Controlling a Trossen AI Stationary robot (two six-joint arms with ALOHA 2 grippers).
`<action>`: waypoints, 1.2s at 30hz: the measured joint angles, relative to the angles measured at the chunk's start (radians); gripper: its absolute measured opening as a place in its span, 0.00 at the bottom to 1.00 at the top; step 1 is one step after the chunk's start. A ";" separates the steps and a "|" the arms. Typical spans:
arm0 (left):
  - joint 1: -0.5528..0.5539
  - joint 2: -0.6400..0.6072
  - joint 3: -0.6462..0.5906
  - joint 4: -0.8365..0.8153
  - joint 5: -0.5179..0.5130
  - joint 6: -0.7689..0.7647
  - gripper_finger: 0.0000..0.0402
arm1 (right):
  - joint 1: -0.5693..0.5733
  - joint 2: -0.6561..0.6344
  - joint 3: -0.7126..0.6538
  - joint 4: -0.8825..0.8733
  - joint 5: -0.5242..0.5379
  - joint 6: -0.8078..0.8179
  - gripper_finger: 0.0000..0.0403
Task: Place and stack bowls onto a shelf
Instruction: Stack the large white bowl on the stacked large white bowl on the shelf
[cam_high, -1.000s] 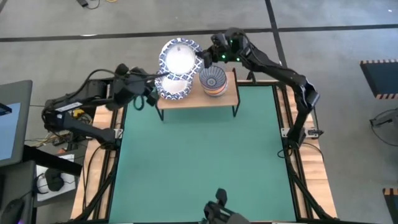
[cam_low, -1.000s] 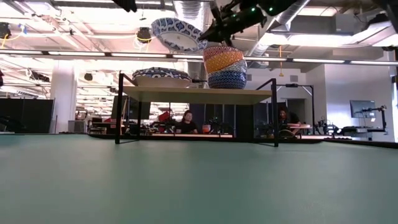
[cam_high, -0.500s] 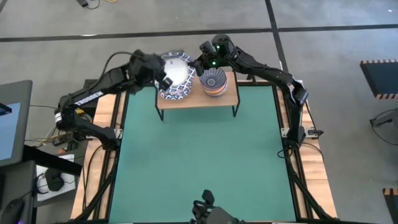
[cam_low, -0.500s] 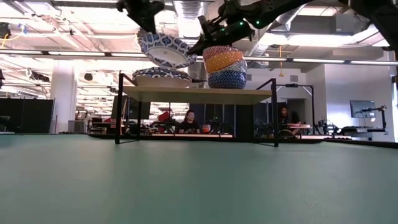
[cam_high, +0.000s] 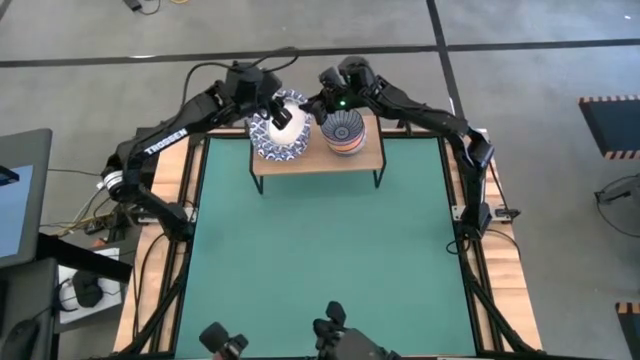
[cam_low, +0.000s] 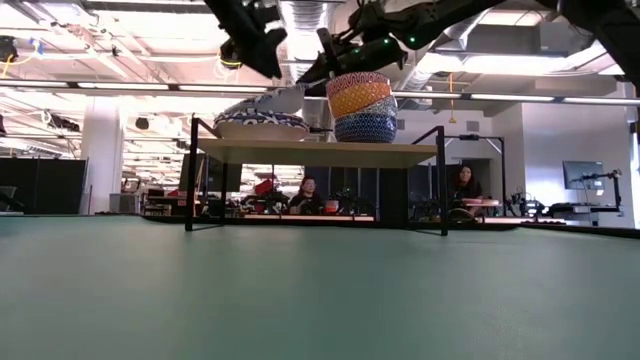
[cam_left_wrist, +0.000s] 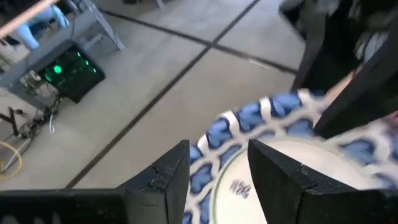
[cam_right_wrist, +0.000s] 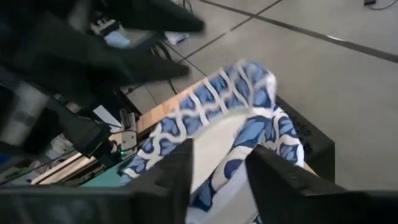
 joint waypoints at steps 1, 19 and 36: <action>0.005 0.009 0.000 -0.007 0.000 0.000 0.37 | -0.003 -0.002 0.000 0.005 0.000 0.003 0.45; 0.051 0.075 0.000 0.021 0.111 0.026 0.37 | -0.046 -0.050 0.000 0.029 0.005 0.070 0.63; 0.064 0.227 0.000 -0.130 0.172 0.016 0.37 | -0.092 -0.201 -0.001 -0.008 0.102 0.079 0.63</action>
